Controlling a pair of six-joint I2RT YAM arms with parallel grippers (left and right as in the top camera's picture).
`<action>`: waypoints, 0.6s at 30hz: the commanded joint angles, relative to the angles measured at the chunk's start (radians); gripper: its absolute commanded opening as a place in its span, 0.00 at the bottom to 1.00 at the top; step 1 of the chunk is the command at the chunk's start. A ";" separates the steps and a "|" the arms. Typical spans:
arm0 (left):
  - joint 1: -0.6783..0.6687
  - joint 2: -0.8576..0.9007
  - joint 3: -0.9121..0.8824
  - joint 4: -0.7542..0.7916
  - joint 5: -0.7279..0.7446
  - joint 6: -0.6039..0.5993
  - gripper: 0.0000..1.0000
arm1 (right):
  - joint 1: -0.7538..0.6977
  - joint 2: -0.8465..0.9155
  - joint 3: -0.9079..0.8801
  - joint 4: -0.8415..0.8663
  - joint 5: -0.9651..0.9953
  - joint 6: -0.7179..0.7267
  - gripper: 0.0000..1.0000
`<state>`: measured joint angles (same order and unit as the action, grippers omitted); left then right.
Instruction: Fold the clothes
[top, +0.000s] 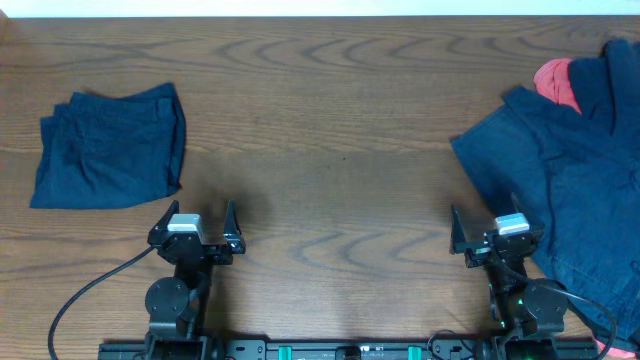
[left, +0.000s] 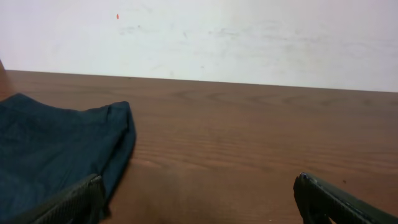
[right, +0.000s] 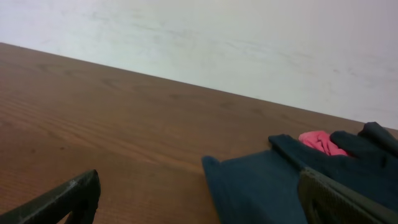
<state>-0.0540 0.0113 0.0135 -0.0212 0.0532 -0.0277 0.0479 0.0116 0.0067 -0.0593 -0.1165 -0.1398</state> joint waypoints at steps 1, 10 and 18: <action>0.004 0.001 -0.009 -0.045 0.014 0.005 0.98 | -0.009 -0.005 -0.001 -0.005 -0.008 -0.010 0.99; 0.004 0.024 -0.009 -0.045 0.014 -0.040 0.98 | -0.009 0.027 -0.001 -0.006 0.001 0.158 0.99; 0.004 0.171 0.080 -0.074 0.015 -0.090 0.98 | -0.010 0.190 0.044 -0.016 0.130 0.237 0.99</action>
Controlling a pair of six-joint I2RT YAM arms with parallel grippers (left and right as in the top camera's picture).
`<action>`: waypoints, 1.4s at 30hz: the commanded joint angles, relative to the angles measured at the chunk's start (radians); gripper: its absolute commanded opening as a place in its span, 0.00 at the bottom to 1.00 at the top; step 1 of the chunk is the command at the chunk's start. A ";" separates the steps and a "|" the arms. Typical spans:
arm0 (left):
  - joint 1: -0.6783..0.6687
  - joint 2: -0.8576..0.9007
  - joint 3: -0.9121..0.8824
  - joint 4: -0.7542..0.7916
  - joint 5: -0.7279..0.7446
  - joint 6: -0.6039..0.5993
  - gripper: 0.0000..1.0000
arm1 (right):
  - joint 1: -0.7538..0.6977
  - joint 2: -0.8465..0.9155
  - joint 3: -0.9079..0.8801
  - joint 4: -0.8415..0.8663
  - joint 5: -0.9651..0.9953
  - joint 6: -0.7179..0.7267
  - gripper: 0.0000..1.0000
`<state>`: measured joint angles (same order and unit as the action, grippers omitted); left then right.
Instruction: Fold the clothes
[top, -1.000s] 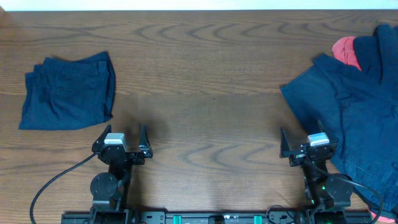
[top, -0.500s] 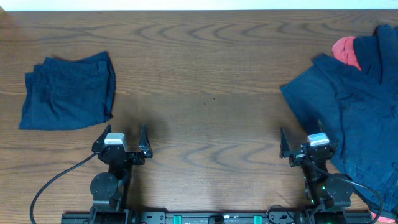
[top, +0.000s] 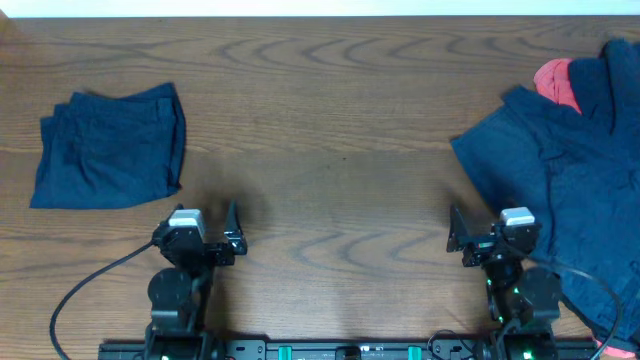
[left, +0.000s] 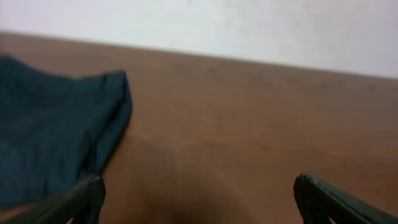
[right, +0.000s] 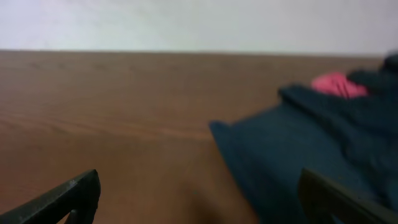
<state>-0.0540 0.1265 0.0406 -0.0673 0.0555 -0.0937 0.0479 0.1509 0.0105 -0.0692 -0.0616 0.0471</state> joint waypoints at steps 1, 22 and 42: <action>0.004 0.086 0.083 -0.046 0.013 -0.024 0.98 | -0.010 0.082 0.059 -0.007 0.100 0.050 0.99; 0.004 0.935 0.758 -0.546 0.059 -0.024 0.98 | -0.035 1.181 0.801 -0.335 0.177 -0.175 0.99; 0.004 0.965 0.757 -0.546 0.071 -0.024 0.98 | -0.035 1.617 0.809 -0.083 0.177 -0.198 0.56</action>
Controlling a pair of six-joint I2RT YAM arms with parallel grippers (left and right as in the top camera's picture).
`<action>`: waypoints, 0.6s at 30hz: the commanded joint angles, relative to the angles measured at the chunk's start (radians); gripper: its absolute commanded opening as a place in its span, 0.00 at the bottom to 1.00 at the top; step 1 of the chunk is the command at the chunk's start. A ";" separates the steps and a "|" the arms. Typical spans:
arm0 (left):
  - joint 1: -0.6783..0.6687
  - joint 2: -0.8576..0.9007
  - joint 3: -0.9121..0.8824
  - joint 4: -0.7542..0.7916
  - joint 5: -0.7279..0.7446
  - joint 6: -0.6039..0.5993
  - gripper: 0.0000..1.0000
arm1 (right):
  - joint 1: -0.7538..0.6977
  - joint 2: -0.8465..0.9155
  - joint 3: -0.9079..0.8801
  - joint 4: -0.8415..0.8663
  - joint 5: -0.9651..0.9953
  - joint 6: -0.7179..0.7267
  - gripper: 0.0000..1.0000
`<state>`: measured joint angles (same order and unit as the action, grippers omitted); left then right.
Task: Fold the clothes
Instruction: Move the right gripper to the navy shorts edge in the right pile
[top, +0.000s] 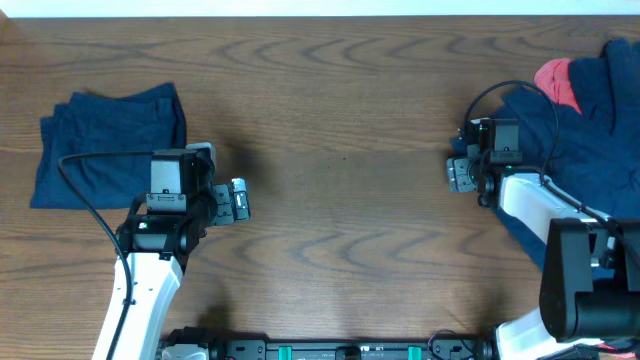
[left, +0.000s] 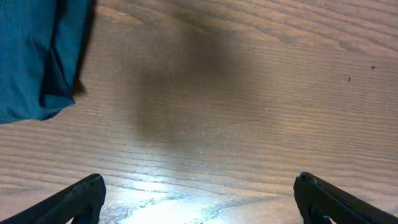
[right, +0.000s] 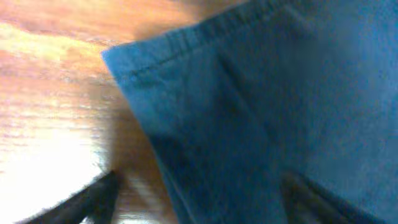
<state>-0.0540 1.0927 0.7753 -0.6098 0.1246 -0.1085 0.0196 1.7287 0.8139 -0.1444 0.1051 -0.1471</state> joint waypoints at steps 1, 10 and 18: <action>0.004 -0.001 0.023 -0.003 0.002 -0.009 0.98 | -0.007 0.041 0.005 -0.008 0.011 -0.004 0.42; 0.004 -0.001 0.023 -0.003 0.002 -0.009 0.98 | -0.006 0.035 0.005 -0.019 0.011 0.006 0.01; 0.004 -0.001 0.023 -0.003 -0.002 -0.009 0.98 | 0.081 -0.126 0.022 -0.065 -0.087 0.045 0.01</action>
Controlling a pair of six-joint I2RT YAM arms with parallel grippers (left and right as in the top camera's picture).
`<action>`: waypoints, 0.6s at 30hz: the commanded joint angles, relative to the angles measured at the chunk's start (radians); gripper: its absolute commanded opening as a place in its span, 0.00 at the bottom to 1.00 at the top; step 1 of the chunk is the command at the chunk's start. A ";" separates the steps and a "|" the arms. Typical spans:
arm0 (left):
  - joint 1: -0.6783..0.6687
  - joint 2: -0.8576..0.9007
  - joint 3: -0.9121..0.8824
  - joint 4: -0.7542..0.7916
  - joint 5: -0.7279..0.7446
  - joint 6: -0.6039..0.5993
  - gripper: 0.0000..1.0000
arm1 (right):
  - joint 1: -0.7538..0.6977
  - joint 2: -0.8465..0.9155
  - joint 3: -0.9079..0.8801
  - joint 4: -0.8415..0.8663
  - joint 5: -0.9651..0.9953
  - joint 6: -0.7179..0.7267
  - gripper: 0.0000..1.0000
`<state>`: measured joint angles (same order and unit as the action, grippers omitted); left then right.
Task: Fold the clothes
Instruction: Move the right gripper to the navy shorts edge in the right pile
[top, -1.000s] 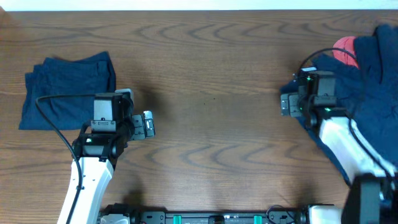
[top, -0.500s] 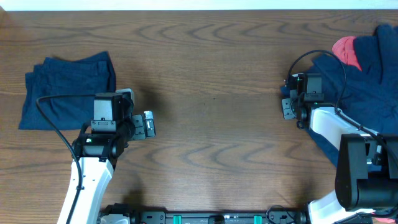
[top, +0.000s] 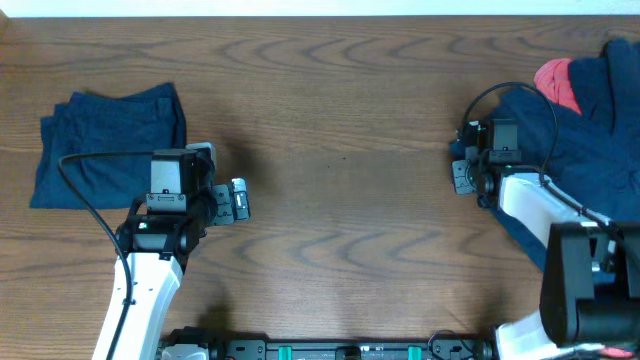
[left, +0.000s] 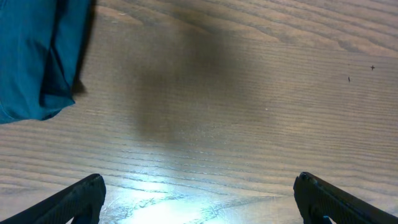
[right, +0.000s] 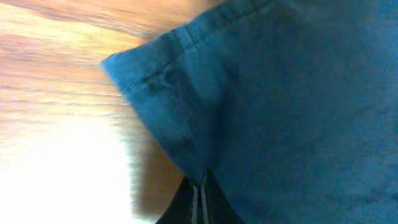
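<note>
A folded navy garment (top: 110, 145) lies at the table's left; its corner (left: 37, 56) shows in the left wrist view. To its right, my left gripper (top: 218, 200) hangs open over bare wood, its fingertips (left: 74, 199) wide apart. An unfolded navy garment (top: 590, 170) is spread at the right. My right gripper (top: 462, 168) is at its left corner, jaws shut on the hemmed edge (right: 199, 196) of the fabric (right: 280, 93).
A red garment (top: 558, 82) peeks out from under dark cloth at the far right back. The wooden table (top: 340, 130) is bare between the two navy pieces. The right arm's cable (top: 480, 100) loops above the gripper.
My right gripper, open over the unfolded garment's left corner before, is now shut on that edge. The left arm has not moved.
Both arms sat at the table's front edge with open grippers. Later the left gripper was over the wood beside the folded garment and the right one open at the spread garment's left corner. Now the right is shut on that corner.
</note>
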<state>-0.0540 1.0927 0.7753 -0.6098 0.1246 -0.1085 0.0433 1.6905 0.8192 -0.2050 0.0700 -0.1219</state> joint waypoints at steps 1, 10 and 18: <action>0.004 -0.001 0.023 -0.002 -0.002 -0.009 0.98 | 0.084 -0.116 0.021 -0.008 -0.047 0.020 0.01; 0.004 -0.001 0.023 0.007 -0.002 -0.009 0.98 | 0.310 -0.203 0.062 0.194 -0.043 0.262 0.01; 0.004 -0.001 0.023 0.027 -0.002 -0.009 0.98 | 0.414 -0.110 0.062 0.531 -0.006 0.475 0.01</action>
<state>-0.0540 1.0924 0.7765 -0.5850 0.1246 -0.1085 0.4171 1.5448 0.8604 0.2775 0.0864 0.2321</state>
